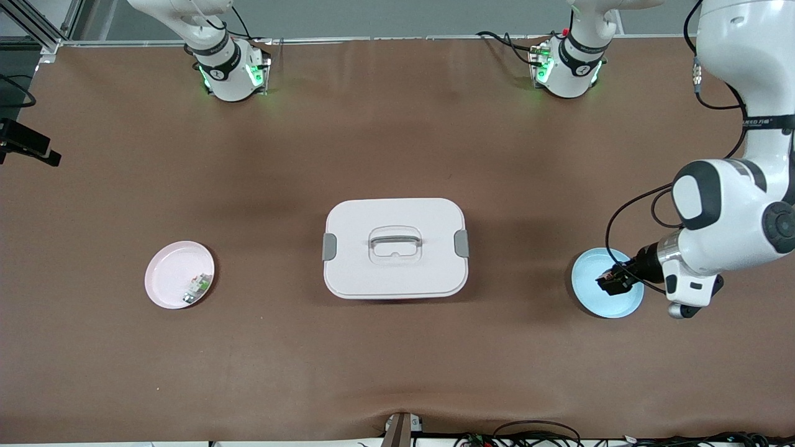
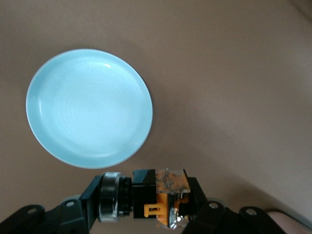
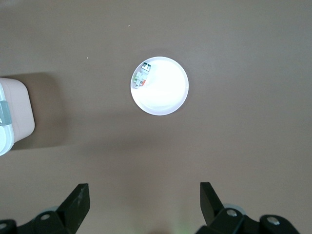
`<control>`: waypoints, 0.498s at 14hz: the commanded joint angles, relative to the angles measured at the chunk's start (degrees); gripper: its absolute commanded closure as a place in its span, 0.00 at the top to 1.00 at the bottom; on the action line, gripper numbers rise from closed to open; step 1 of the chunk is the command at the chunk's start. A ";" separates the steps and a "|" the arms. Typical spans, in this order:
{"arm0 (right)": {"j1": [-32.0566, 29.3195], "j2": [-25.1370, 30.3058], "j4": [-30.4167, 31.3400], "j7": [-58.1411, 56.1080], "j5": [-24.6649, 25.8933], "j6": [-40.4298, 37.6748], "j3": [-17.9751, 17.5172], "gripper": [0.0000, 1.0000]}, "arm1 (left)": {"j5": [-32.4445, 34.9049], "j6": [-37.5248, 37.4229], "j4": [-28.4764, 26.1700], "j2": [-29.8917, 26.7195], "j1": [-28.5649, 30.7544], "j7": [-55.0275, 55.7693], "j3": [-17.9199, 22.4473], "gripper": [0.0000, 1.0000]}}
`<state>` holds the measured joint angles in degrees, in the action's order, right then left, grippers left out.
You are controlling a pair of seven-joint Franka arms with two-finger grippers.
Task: Transfer orange switch to right arm and place
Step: 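Lift the switch with the left gripper and carry it over the box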
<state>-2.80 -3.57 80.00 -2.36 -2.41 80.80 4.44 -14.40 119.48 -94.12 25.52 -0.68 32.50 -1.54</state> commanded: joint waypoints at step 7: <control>-1.16 -0.92 -1.16 0.25 -0.49 1.38 -0.57 1.00 | -8.09 -9.18 -0.45 -10.31 -0.11 28.73 -9.52 0.37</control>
<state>-3.43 -3.92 80.00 -2.36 -2.47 82.09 4.36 -21.27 110.98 -93.94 16.81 -0.97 55.42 -8.78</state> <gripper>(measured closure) 0.000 0.273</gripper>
